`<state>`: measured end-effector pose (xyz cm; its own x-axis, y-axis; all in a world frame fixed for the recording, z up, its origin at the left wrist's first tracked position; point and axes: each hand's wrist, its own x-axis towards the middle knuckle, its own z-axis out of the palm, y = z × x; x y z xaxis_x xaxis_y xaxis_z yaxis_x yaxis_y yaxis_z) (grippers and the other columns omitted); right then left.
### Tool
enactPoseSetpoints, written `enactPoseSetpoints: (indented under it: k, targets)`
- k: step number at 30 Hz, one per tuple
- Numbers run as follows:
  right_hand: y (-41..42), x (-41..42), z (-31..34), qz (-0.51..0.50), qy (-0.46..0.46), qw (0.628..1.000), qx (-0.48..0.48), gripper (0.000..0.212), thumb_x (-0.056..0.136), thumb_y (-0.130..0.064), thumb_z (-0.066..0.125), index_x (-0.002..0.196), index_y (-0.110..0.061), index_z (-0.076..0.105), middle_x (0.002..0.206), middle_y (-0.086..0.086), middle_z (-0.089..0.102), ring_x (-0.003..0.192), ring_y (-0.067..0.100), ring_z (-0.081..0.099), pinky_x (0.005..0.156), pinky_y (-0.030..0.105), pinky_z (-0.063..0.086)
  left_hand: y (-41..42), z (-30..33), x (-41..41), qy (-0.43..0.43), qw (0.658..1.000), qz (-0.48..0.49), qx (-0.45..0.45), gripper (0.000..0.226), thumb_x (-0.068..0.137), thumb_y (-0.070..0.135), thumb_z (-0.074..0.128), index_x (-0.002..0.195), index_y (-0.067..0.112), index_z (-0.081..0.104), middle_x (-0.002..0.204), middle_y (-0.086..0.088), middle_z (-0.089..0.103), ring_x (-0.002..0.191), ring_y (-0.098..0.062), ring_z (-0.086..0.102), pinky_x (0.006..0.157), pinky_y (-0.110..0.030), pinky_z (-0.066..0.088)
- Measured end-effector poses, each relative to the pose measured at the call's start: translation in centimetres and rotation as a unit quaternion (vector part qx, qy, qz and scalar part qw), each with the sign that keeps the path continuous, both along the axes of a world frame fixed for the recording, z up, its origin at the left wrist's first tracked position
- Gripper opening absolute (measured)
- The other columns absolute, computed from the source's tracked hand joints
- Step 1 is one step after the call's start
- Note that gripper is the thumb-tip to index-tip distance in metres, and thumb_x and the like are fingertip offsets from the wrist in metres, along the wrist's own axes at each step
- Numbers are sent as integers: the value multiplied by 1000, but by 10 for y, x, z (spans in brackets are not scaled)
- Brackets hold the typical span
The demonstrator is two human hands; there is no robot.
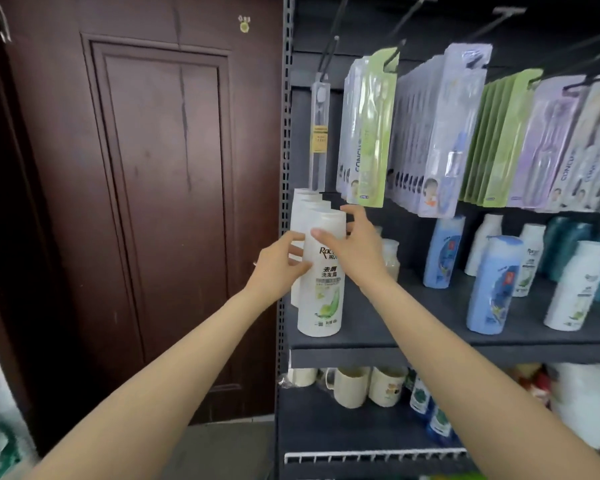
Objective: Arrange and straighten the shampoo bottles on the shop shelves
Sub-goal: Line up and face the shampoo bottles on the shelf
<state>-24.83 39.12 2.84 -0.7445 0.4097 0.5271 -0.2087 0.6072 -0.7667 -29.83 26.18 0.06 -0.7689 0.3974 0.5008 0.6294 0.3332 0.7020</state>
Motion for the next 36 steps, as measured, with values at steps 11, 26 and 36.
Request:
enactPoseSetpoints:
  k: [11,26,36]
  targets:
    - [-20,-15,-13,-130,15,991,34,61,71,-43,73,117,-23,39,109,2,59,98,24,57,74,37,49,-12,-14,0,-18,996,-65,58,52,84,13,67,130,29,49,106,13,56,86,2,59,67,-7,46]
    - [0,28,-10,29,95,969,-226,55,72,-21,80,114,-22,45,98,-8,59,90,12,61,80,48,56,-27,-37,13,-61,986,-127,-90,59,73,29,78,125,30,49,110,11,61,88,2,58,68,-8,43]
    - [15,59,-8,28,139,981,132,59,81,-22,72,132,-30,46,126,-10,41,117,8,44,94,21,42,-45,-24,26,32,994,-73,-71,53,71,26,79,118,33,55,104,15,63,87,2,58,76,-16,47]
